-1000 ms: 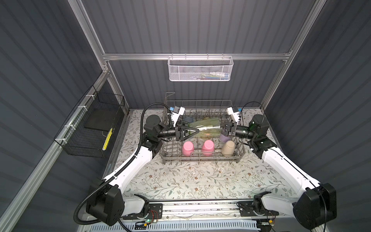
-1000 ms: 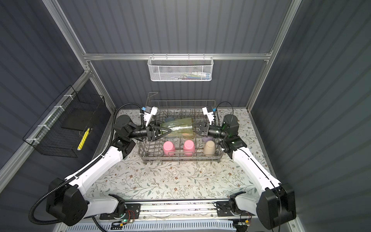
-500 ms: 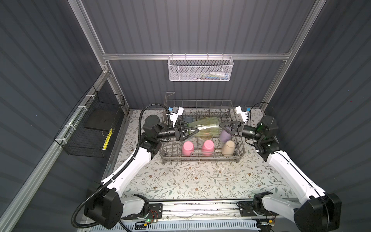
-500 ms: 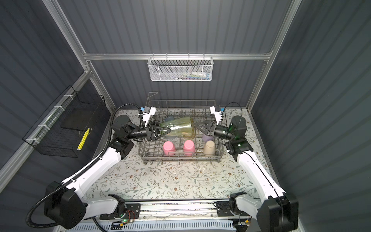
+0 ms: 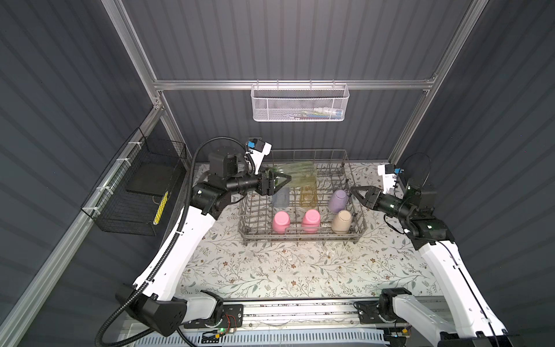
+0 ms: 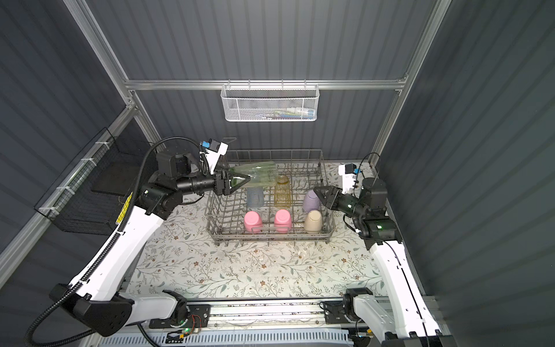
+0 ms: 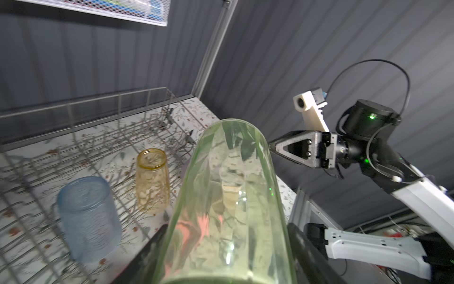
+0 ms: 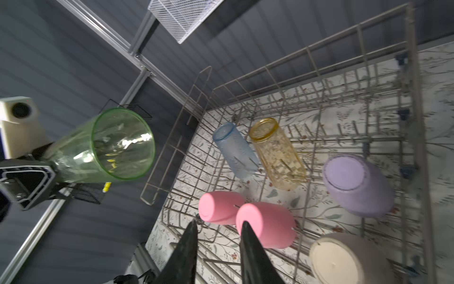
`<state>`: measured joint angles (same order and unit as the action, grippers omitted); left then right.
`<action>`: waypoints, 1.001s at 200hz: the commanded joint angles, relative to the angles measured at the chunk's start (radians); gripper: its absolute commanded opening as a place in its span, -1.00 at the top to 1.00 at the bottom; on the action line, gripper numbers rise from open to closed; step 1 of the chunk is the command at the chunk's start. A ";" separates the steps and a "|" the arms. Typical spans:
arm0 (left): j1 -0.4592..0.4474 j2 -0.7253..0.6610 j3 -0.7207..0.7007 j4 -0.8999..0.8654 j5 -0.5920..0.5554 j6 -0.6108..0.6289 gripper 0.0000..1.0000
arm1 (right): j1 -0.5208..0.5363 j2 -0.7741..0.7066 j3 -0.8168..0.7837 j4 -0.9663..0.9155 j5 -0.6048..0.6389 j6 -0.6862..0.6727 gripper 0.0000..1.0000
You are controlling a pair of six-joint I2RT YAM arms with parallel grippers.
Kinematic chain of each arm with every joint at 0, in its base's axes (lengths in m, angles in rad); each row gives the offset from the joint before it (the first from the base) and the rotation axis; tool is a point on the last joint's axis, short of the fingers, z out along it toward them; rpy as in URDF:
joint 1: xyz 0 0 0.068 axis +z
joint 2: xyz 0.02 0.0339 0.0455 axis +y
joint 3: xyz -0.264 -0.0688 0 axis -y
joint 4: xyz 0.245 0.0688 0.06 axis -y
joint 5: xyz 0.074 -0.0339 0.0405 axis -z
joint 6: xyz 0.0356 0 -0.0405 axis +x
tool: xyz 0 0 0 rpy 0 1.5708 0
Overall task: Load cups into a dish rack
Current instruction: Place the cup upside down at the dish rack.
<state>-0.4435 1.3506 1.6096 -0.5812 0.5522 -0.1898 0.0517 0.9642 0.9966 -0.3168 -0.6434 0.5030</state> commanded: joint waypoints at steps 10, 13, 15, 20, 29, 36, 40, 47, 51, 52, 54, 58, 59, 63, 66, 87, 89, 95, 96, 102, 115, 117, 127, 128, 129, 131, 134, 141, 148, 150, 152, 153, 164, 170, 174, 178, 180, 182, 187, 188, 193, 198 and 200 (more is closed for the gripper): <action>0.006 0.101 0.133 -0.360 -0.276 0.144 -0.05 | -0.016 0.005 -0.003 -0.091 0.077 -0.083 0.36; 0.005 0.110 0.145 -0.376 -0.294 0.150 -0.05 | -0.018 0.006 -0.007 -0.090 0.077 -0.084 0.36; 0.005 0.116 0.154 -0.385 -0.305 0.152 -0.05 | -0.017 0.007 -0.009 -0.089 0.078 -0.085 0.36; 0.005 0.130 0.169 -0.408 -0.331 0.159 -0.05 | -0.019 0.007 -0.012 -0.086 0.078 -0.087 0.36; 0.005 0.147 0.187 -0.426 -0.358 0.173 -0.05 | -0.022 0.009 -0.018 -0.085 0.079 -0.089 0.36; 0.005 0.159 0.199 -0.458 -0.384 0.177 -0.05 | -0.024 0.011 -0.021 -0.085 0.079 -0.092 0.36; 0.005 0.166 0.208 -0.469 -0.401 0.177 -0.05 | -0.024 0.011 -0.023 -0.085 0.077 -0.093 0.36; 0.005 0.182 0.226 -0.487 -0.425 0.176 -0.05 | -0.026 0.011 -0.027 -0.087 0.077 -0.096 0.36; 0.005 0.191 0.233 -0.497 -0.441 0.176 -0.04 | -0.027 0.012 -0.028 -0.087 0.078 -0.098 0.36; 0.005 0.193 0.235 -0.499 -0.444 0.176 -0.04 | -0.027 0.012 -0.028 -0.087 0.078 -0.098 0.36; 0.005 0.197 0.239 -0.503 -0.452 0.176 -0.04 | -0.028 0.012 -0.030 -0.087 0.078 -0.099 0.36; 0.005 0.203 0.244 -0.506 -0.466 0.174 -0.04 | -0.030 0.011 -0.031 -0.087 0.079 -0.101 0.36; 0.006 0.204 0.244 -0.509 -0.469 0.173 -0.05 | -0.030 0.011 -0.032 -0.087 0.079 -0.102 0.36; 0.006 0.212 0.251 -0.513 -0.481 0.171 -0.04 | -0.032 0.012 -0.033 -0.088 0.079 -0.104 0.36; 0.005 0.215 0.254 -0.515 -0.491 0.171 -0.05 | -0.032 0.011 -0.033 -0.089 0.080 -0.105 0.36; 0.003 0.255 0.275 -0.538 -0.541 0.171 -0.04 | -0.038 0.013 -0.037 -0.093 0.082 -0.113 0.37; 0.003 0.258 0.276 -0.542 -0.546 0.171 -0.04 | -0.038 0.013 -0.038 -0.092 0.082 -0.113 0.36; 0.004 0.268 0.281 -0.547 -0.554 0.170 -0.04 | -0.040 0.015 -0.039 -0.095 0.083 -0.116 0.36; 0.005 0.271 0.282 -0.548 -0.555 0.170 -0.04 | -0.041 0.015 -0.039 -0.095 0.082 -0.115 0.36; 0.004 0.283 0.286 -0.551 -0.559 0.170 -0.03 | -0.042 0.016 -0.040 -0.096 0.082 -0.117 0.36; 0.002 0.302 0.292 -0.555 -0.567 0.170 -0.03 | -0.043 0.018 -0.042 -0.096 0.082 -0.119 0.36; 0.001 0.306 0.293 -0.555 -0.569 0.170 -0.03 | -0.044 0.018 -0.043 -0.096 0.082 -0.119 0.36; -0.003 0.323 0.301 -0.560 -0.581 0.171 -0.03 | -0.044 0.019 -0.045 -0.096 0.083 -0.121 0.36; -0.004 0.324 0.302 -0.561 -0.582 0.171 -0.03 | -0.044 0.019 -0.045 -0.096 0.082 -0.121 0.36; -0.004 0.326 0.303 -0.561 -0.584 0.171 -0.03 | -0.045 0.019 -0.045 -0.095 0.082 -0.121 0.36; -0.006 0.328 0.304 -0.563 -0.588 0.171 -0.03 | -0.046 0.019 -0.046 -0.095 0.082 -0.121 0.37; -0.007 0.335 0.308 -0.566 -0.595 0.173 -0.03 | -0.046 0.020 -0.047 -0.094 0.082 -0.123 0.36; -0.012 0.349 0.316 -0.572 -0.609 0.173 -0.02 | -0.048 0.021 -0.047 -0.095 0.083 -0.123 0.36; -0.018 0.362 0.323 -0.579 -0.621 0.174 -0.03 | -0.048 0.022 -0.049 -0.094 0.082 -0.123 0.36; -0.019 0.365 0.325 -0.580 -0.626 0.174 -0.02 | -0.048 0.022 -0.049 -0.094 0.081 -0.123 0.36; -0.020 0.369 0.327 -0.580 -0.631 0.176 -0.02 | -0.048 0.022 -0.049 -0.095 0.082 -0.122 0.36; -0.021 0.371 0.327 -0.582 -0.634 0.176 -0.02 | -0.049 0.022 -0.050 -0.095 0.082 -0.122 0.36; -0.031 0.390 0.336 -0.588 -0.669 0.176 -0.03 | -0.051 0.024 -0.050 -0.094 0.080 -0.124 0.36; -0.035 0.402 0.342 -0.592 -0.685 0.177 -0.03 | -0.051 0.026 -0.050 -0.094 0.080 -0.124 0.36; -0.037 0.410 0.347 -0.596 -0.692 0.177 -0.03 | -0.050 0.027 -0.050 -0.095 0.080 -0.125 0.36; -0.038 0.418 0.350 -0.599 -0.697 0.177 -0.03 | -0.050 0.028 -0.050 -0.095 0.080 -0.126 0.36; -0.039 0.421 0.352 -0.599 -0.700 0.177 -0.03 | -0.051 0.028 -0.051 -0.095 0.080 -0.126 0.36; -0.040 0.425 0.353 -0.600 -0.703 0.178 -0.03 | -0.051 0.028 -0.052 -0.095 0.080 -0.125 0.36; -0.041 0.435 0.358 -0.603 -0.706 0.177 -0.02 | -0.052 0.028 -0.051 -0.095 0.079 -0.126 0.36; -0.041 0.436 0.359 -0.603 -0.707 0.176 -0.02 | -0.052 0.028 -0.050 -0.096 0.079 -0.126 0.36; -0.043 0.443 0.364 -0.605 -0.711 0.176 -0.02 | -0.052 0.030 -0.051 -0.095 0.079 -0.125 0.36; -0.044 0.452 0.367 -0.608 -0.714 0.176 -0.02 | -0.052 0.030 -0.051 -0.094 0.079 -0.126 0.36; -0.044 0.456 0.369 -0.609 -0.715 0.176 -0.02 | -0.053 0.030 -0.052 -0.094 0.080 -0.127 0.36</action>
<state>-0.4789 1.7809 1.9278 -1.1557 -0.1101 -0.0322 0.0059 0.9913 0.9535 -0.4118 -0.5682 0.3927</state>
